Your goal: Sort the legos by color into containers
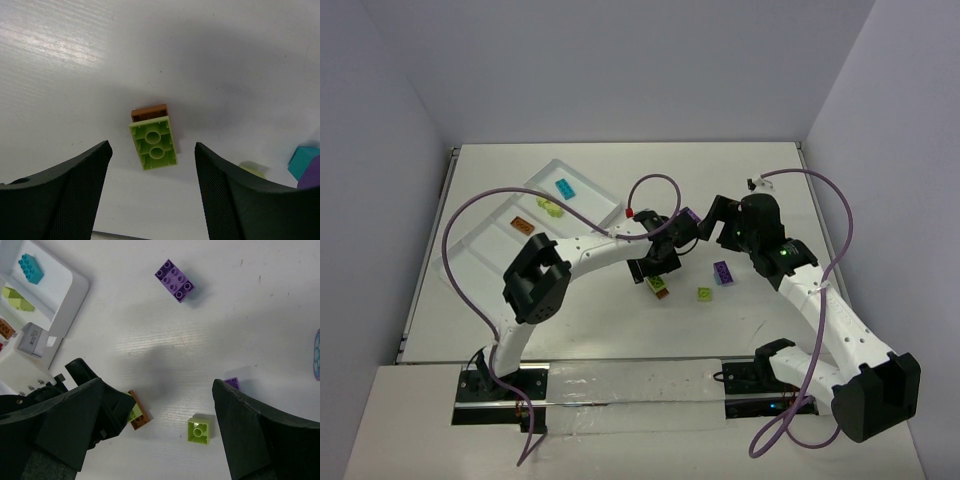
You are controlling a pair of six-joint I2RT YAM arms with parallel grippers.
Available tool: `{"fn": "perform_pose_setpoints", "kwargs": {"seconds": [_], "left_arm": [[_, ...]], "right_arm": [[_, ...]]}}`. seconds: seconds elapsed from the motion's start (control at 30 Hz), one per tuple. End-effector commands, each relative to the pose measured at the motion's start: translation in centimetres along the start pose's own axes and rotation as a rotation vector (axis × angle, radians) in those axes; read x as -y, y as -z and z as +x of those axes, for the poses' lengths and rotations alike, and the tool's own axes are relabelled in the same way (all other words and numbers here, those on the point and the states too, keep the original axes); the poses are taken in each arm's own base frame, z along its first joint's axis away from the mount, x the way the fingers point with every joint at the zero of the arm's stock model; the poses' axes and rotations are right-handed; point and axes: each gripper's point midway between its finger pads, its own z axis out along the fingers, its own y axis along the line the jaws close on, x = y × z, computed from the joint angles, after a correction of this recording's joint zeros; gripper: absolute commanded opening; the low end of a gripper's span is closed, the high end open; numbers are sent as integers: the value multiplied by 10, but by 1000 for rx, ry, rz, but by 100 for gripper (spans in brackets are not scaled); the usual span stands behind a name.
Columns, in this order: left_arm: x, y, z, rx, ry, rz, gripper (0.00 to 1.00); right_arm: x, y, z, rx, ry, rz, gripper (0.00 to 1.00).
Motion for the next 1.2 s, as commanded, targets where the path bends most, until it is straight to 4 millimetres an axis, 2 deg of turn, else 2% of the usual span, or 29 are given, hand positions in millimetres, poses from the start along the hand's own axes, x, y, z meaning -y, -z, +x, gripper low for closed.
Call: {"fn": "perform_pose_setpoints", "kwargs": {"seconds": [0.0,0.33,0.47,0.6,0.63,0.73,0.77,0.8,0.87,0.9,0.93,1.0,1.07,1.1,1.17], "left_arm": [[-6,-7,19,-51,-5,-11,73],[4,-17,22,-70,-32,-10,68],[2,-13,19,-58,-22,1,60],[2,-11,16,-50,-23,2,40],[4,-9,15,-47,-23,13,28],[2,3,7,-68,-75,83,2],[-10,1,5,-75,-98,84,0],[-16,14,-12,-71,-72,118,0],[-34,23,-28,-68,-62,152,0],[-55,18,-29,-77,-89,141,0],[-59,35,-52,-38,-55,212,0],[-76,50,-70,-31,-94,329,0],[-80,78,-104,53,-78,483,0],[-80,87,-105,62,-106,538,0],[-83,108,-127,124,-130,671,0]], "right_arm": [[-14,10,-23,94,-25,-58,97],[-15,14,-28,114,-9,-63,97],[-16,13,-27,109,-9,-69,97],[-17,12,-29,112,-10,-72,97],[-17,12,-30,114,-9,-72,97],[-19,14,-34,120,5,-75,97],[-20,16,-37,127,8,-76,97],[-20,18,-38,132,10,-74,97],[-22,21,-40,137,18,-86,97],[-23,22,-40,137,26,-98,97],[-25,22,-40,135,31,-110,97],[-37,22,-35,114,47,-184,97],[-47,24,-32,104,55,-245,97],[-52,25,-29,93,64,-281,97],[-68,28,-22,60,87,-380,97]]}}
